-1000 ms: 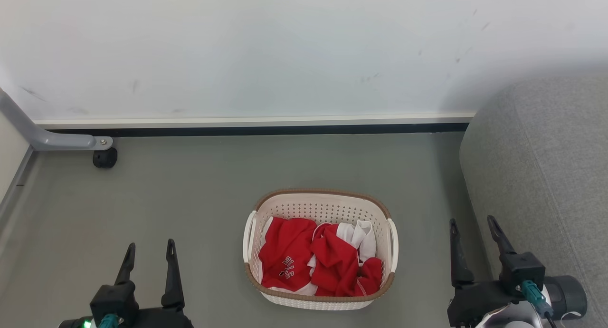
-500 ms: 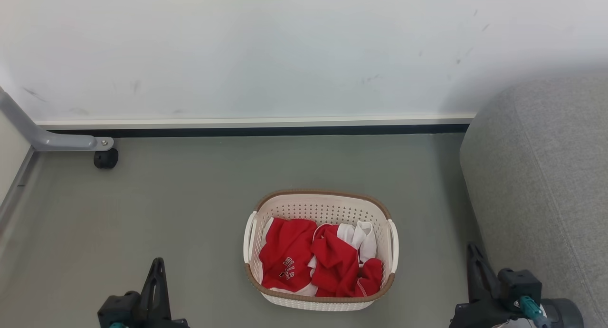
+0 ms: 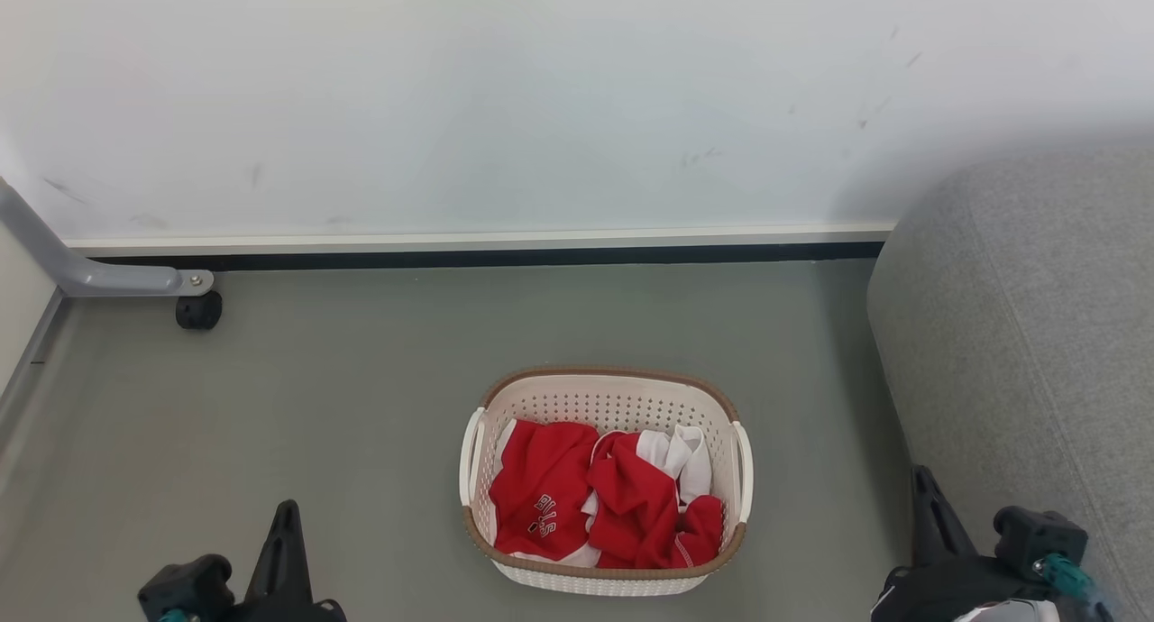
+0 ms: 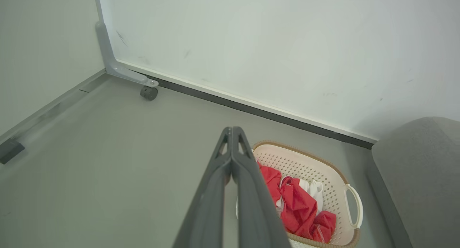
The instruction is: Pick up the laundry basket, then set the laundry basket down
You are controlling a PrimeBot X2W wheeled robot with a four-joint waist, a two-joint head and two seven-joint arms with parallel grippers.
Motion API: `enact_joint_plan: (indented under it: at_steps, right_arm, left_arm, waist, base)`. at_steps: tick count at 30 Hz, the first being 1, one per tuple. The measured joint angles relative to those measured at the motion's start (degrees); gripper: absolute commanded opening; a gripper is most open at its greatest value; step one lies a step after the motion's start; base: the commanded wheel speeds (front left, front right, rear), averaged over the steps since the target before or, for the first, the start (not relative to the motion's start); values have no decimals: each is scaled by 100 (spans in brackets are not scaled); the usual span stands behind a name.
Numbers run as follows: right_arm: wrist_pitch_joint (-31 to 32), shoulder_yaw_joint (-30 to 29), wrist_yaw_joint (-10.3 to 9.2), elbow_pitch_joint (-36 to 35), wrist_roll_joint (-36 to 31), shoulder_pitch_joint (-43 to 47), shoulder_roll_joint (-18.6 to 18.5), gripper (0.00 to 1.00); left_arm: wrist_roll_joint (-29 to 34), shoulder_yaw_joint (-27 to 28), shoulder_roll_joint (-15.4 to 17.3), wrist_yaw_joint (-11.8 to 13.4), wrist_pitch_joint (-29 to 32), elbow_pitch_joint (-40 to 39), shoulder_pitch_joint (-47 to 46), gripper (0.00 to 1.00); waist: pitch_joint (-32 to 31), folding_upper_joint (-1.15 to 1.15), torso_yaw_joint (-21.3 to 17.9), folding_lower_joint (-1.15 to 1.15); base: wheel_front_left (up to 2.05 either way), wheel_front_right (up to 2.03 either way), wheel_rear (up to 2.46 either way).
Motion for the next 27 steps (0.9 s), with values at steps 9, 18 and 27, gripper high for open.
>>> enact_joint_plan:
  at_steps: [9, 18, 27]
  right_arm:
    - [160, -140, 99, -3, 770, -3, 16, 0]
    - [334, -299, 209, -21, 1600, -4, 27, 0]
    - [476, -449, 353, -47, 2421, -4, 40, 0]
  left_arm:
    - [-651, 105, -25, -104, 167, 0, -15, 0]
    - [-1376, 201, -38, -218, 364, -8, -27, 0]
    - [-2103, 315, -67, -358, 541, -29, -48, 0]
  waist:
    - [-33, 0, -17, 0]
    - [-69, 0, -36, 0]
    - [-104, 0, -54, 0]
  base:
    - [0, 0, 0]
    - [0, 0, 0]
    - [0, 0, 0]
